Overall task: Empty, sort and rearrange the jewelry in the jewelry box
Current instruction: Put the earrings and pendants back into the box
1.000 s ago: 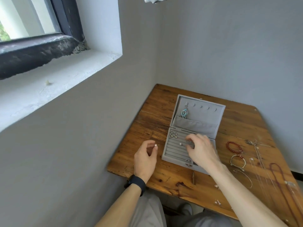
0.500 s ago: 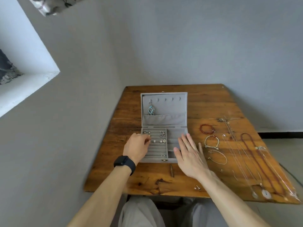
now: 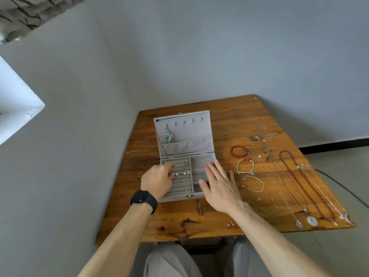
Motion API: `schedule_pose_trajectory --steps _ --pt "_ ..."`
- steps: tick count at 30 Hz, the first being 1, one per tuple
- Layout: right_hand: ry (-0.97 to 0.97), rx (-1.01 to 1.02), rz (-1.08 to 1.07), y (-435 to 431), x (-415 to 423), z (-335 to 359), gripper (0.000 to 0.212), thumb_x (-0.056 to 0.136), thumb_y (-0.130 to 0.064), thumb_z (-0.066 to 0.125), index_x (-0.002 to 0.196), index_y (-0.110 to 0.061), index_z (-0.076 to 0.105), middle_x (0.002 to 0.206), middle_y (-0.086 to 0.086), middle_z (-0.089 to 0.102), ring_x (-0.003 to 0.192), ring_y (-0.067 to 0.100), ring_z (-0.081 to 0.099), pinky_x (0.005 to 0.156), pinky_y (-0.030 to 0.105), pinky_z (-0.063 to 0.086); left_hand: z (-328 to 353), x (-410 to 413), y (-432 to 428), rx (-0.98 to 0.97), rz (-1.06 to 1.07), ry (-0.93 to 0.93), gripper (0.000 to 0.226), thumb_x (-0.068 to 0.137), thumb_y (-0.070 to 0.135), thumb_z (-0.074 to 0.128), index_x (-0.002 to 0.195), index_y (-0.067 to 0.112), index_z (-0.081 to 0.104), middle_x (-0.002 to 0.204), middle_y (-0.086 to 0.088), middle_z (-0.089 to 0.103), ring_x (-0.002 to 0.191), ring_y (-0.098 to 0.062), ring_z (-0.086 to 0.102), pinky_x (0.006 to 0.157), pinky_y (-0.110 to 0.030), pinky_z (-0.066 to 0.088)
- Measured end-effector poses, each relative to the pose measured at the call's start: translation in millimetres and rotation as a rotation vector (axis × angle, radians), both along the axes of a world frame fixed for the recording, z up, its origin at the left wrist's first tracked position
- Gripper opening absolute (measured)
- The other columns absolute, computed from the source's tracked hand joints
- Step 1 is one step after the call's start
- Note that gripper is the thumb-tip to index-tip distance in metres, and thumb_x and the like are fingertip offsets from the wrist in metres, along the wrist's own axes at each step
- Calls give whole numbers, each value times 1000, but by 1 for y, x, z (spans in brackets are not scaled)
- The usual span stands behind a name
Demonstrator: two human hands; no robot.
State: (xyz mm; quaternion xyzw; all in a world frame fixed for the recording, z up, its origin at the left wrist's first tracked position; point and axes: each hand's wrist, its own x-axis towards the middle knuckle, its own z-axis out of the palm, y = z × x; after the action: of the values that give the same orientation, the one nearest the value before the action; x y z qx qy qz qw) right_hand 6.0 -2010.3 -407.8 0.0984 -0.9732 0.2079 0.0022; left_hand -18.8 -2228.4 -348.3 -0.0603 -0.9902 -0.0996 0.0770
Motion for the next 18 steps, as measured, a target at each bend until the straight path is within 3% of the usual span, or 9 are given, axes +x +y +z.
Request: schedule_pose_trajectory --steps 5,13,15,18 --pt "-6 5 -1 0 -1 0 70 103 -58 14 160 -19 12 168 -7 -2 149 8 -24 119 50 -6 -1 5 4 -8 26 20 15 96 30 63 106 30 73 101 3 71 97 -18 64 67 -33 55" --pt "-74 -57 35 3 -2 6 68 104 -57 18 160 -20 12 168 -8 -2 150 7 -22 121 52 -2 4 10 3 -8 -8 -49 39 97 29 60 136 24 58 120 1 67 111 -19 62 78 -37 58" --pt "-76 -188 38 9 0 15 62 106 -51 26 159 -20 18 168 -6 6 152 7 -10 122 48 4 5 21 5 22 -24 23 40 96 25 62 136 23 58 123 -1 66 112 -20 60 74 -34 58" --pt "26 -364 -34 26 13 25 52 106 -44 36 154 -25 33 163 -5 27 152 10 15 116 30 16 0 50 16 141 -89 178 36 90 19 67 126 25 64 123 2 65 113 -18 60 73 -29 58"
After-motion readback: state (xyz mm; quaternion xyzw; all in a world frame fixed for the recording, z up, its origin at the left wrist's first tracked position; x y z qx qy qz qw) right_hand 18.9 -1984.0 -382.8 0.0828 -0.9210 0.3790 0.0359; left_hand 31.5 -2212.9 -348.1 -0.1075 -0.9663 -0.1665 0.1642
